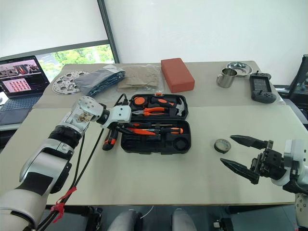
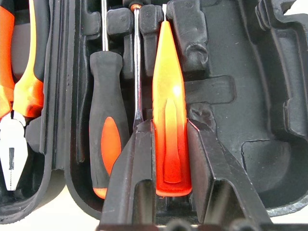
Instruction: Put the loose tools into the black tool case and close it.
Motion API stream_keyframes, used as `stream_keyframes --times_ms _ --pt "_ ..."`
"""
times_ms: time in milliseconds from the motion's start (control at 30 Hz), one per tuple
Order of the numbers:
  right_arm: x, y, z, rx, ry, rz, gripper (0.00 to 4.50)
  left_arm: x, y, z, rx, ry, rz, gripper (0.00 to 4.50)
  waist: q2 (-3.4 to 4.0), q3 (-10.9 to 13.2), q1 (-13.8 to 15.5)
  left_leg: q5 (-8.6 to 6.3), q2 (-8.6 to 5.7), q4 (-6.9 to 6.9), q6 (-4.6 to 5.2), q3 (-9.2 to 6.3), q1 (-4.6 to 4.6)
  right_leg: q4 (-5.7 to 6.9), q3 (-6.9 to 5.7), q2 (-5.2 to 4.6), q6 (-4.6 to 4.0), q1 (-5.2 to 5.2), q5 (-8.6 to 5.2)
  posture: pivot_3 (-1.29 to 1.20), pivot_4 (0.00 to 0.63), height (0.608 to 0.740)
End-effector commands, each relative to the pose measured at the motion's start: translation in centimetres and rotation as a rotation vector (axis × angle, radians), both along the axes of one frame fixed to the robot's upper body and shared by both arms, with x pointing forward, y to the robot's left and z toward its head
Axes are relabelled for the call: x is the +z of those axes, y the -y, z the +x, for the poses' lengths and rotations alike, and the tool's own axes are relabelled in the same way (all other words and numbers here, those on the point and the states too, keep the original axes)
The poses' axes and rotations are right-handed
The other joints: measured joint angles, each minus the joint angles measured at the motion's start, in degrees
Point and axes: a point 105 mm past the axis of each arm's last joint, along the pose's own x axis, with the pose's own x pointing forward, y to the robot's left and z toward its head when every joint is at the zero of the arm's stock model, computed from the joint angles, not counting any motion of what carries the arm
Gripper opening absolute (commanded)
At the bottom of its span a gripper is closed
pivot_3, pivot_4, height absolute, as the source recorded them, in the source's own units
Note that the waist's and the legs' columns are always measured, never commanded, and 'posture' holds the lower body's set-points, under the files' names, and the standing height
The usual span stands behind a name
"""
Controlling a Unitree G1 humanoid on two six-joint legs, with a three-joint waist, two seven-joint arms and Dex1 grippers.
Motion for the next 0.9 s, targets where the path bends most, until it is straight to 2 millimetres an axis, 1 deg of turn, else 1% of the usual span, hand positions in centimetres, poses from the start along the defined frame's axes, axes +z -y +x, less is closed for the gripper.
stream_keyframes --times_ms 33,67,100,133,167,200,233,267,400,567,600,667,700,800,867,900 --pt "0.9 0.3 -0.3 -0.001 0.046 -0.023 4.5 -0.3 -0.3 -0.2 0.006 -0.01 0.023 0.97 0.01 -0.01 0.02 0.0 0.0 0.01 0.0 0.0 0.0 0.01 0.0 0.0 0.0 0.0 0.0 0.0 0.15 0.707" --pt "0.9 0.3 -0.3 -0.002 0.045 -0.022 4.5 -0.4 -0.3 -0.2 0.007 -0.011 0.022 1.48 0.02 -0.01 0.03 0.0 0.0 0.01 0.0 0.0 0.0 0.01 0.0 0.0 0.0 0.0 0.0 0.0 0.15 0.707" --pt "0.9 0.4 -0.3 -0.002 0.044 -0.022 4.5 -0.4 -0.3 -0.2 0.01 -0.006 0.021 1.63 0.03 -0.02 0.03 0.0 0.0 0.01 0.0 -0.01 -0.01 0.01 0.0 0.0 0.0 0.0 0.0 0.0 0.15 0.707" --pt "0.9 0.4 -0.3 -0.003 0.043 -0.023 4.5 -0.3 -0.4 0.0 0.013 0.01 0.02 1.98 0.03 -0.02 0.05 0.0 0.0 0.01 0.0 -0.01 -0.01 0.01 0.0 0.0 -0.01 0.0 0.0 0.0 0.15 0.707" --pt "0.8 0.5 -0.3 -0.004 0.042 -0.024 4.5 -0.1 -0.3 0.1 0.019 0.028 0.012 2.46 0.03 -0.02 0.08 0.0 0.0 0.02 0.0 -0.03 -0.01 0.02 0.0 0.0 -0.01 0.0 0.0 0.0 0.15 0.707" --pt "0.8 0.5 -0.3 -0.005 0.041 -0.025 4.5 0.3 -0.2 0.1 0.016 0.03 -0.014 2.7 0.02 -0.01 0.12 0.0 0.0 0.02 0.0 -0.02 -0.01 0.02 0.0 0.0 -0.01 0.0 0.0 0.0 0.15 0.707" --pt "0.7 0.6 -0.4 -0.006 0.04 -0.026 4.5 0.7 0.0 0.1 0.009 0.032 -0.04 3.12 0.03 -0.02 0.13 0.0 -0.01 0.03 0.0 -0.02 -0.01 0.02 0.01 0.0 -0.01 0.0 0.0 0.0 0.15 0.707" --pt "0.7 0.6 -0.4 -0.006 0.039 -0.029 4.5 1.3 0.3 0.1 0.003 0.037 -0.078 3.4 0.03 -0.02 0.14 0.0 -0.01 0.03 0.0 -0.02 -0.02 0.02 0.01 0.0 -0.01 0.0 0.01 0.0 0.15 0.707" --pt "0.5 0.6 -0.4 -0.004 0.037 -0.035 4.5 2.9 0.5 0.0 -0.018 0.071 -0.144 3.4 0.07 -0.04 0.17 0.0 -0.01 0.04 0.0 -0.03 -0.04 0.02 0.0 0.0 -0.03 -0.01 0.02 0.0 0.15 0.707" --pt "0.3 0.6 -0.4 -0.003 0.037 -0.037 4.5 6.2 1.4 0.0 -0.024 0.095 -0.334 3.4 0.1 -0.06 0.2 0.0 -0.01 0.06 0.0 -0.04 -0.05 0.03 0.0 0.0 -0.05 -0.01 0.03 0.0 0.15 0.707" --pt "0.3 0.6 -0.4 -0.003 0.037 -0.037 4.5 6.6 1.5 -0.1 -0.027 0.099 -0.36 3.4 0.1 -0.06 0.21 0.0 -0.01 0.06 0.0 -0.04 -0.04 0.03 0.0 0.0 -0.05 -0.01 0.03 0.0 0.15 0.707" --pt "0.3 0.6 -0.4 -0.003 0.038 -0.036 4.5 6.5 1.9 -0.2 -0.036 0.106 -0.413 2.89 0.1 -0.06 0.27 0.0 -0.01 0.07 0.0 -0.04 -0.04 0.03 0.0 -0.01 -0.05 0.0 0.03 0.0 0.15 0.707" --pt "0.2 0.6 -0.4 -0.004 0.039 -0.035 4.5 6.0 2.1 -0.4 -0.043 0.083 -0.434 2.75 0.09 -0.05 0.3 0.0 -0.01 0.08 0.0 -0.04 -0.04 0.04 0.0 -0.01 -0.05 0.0 0.03 0.0 0.15 0.707" --pt "0.1 0.6 -0.4 -0.004 0.04 -0.035 4.5 3.4 2.4 -1.2 -0.053 0.006 -0.445 1.57 0.11 -0.07 0.26 0.0 -0.01 0.09 0.0 -0.04 -0.01 0.03 0.0 -0.01 -0.08 0.05 0.05 0.0 0.15 0.707" --pt "0.1 0.6 -0.4 -0.004 0.041 -0.034 4.5 2.3 2.7 -1.4 -0.043 -0.031 -0.477 0.8 0.12 -0.07 0.19 0.0 -0.02 0.09 0.0 -0.03 -0.01 0.05 0.01 -0.02 -0.17 0.04 0.1 0.0 0.15 0.707" --pt "0.1 0.6 -0.4 -0.004 0.042 -0.034 4.5 1.9 2.9 -1.4 -0.031 -0.04 -0.494 0.53 0.11 -0.07 0.21 0.0 -0.01 0.1 0.0 -0.03 0.0 0.08 0.0 -0.02 -0.18 0.04 0.1 0.0 0.15 0.707"
